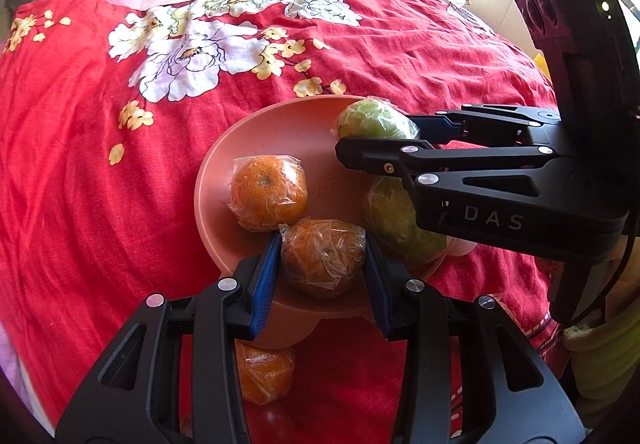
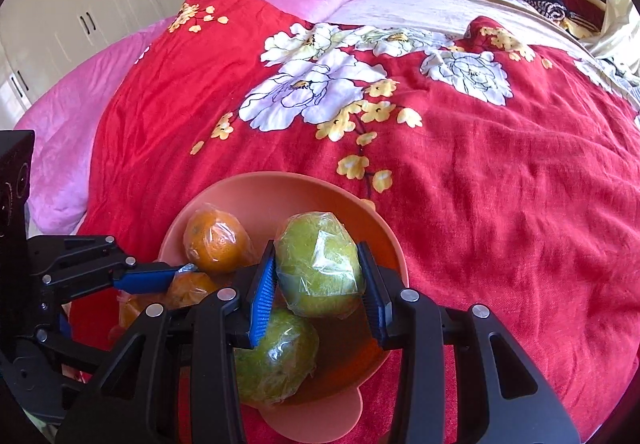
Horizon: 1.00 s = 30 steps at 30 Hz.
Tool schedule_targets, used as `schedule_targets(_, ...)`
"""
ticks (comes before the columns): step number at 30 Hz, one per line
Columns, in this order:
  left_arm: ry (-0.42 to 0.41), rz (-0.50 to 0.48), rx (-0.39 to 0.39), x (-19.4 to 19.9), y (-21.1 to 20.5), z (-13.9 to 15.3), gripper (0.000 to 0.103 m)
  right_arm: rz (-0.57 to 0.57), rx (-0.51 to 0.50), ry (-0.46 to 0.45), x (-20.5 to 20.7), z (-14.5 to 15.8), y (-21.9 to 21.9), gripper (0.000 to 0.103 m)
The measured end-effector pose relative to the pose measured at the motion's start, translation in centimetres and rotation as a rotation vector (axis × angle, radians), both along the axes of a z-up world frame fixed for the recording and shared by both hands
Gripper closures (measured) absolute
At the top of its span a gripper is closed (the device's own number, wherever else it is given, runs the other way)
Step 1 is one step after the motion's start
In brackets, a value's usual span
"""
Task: Organize fruits
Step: 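Open the right tool in the bowl while the left tool opens to release the mandarin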
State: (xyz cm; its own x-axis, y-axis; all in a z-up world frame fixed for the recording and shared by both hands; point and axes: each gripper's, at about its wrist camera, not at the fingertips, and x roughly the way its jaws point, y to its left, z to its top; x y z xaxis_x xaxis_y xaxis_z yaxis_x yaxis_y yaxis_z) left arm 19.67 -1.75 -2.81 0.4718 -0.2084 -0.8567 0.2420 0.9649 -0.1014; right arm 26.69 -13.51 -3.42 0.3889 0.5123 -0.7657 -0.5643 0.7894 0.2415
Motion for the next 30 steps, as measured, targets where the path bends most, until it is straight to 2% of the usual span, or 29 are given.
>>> schedule_targets(6,-0.001,0.0,0.002,0.0,-0.1,0.0,0.071,-0.008,0.02,0.003,0.0,-0.1,-0.3,0.064)
schedule_targets(11,-0.001,0.002,0.001,0.0,-0.1,0.0,0.071,-0.015,0.055,0.001,-0.2,0.6,-1.1,0.055)
schedule_targets(24,-0.012,0.033,-0.009,-0.6,-0.3,0.2,0.07,-0.048,0.131,-0.047,-1.4,2.9,-3.6,0.042)
schedule_targets(27,-0.015,0.041,-0.012,-0.9,-0.3,0.4,0.068,-0.052,0.13,-0.066,-1.7,3.4,-3.9,0.039)
schedule_targets(28,-0.018,0.047,-0.015,-1.0,-0.3,0.6,0.064,-0.053,0.133,-0.069,-1.8,3.5,-4.0,0.038)
schedule_targets(30,-0.026,0.054,-0.021,-1.2,-0.1,0.9,0.062,-0.058,0.135,-0.075,-2.0,3.7,-4.1,0.036)
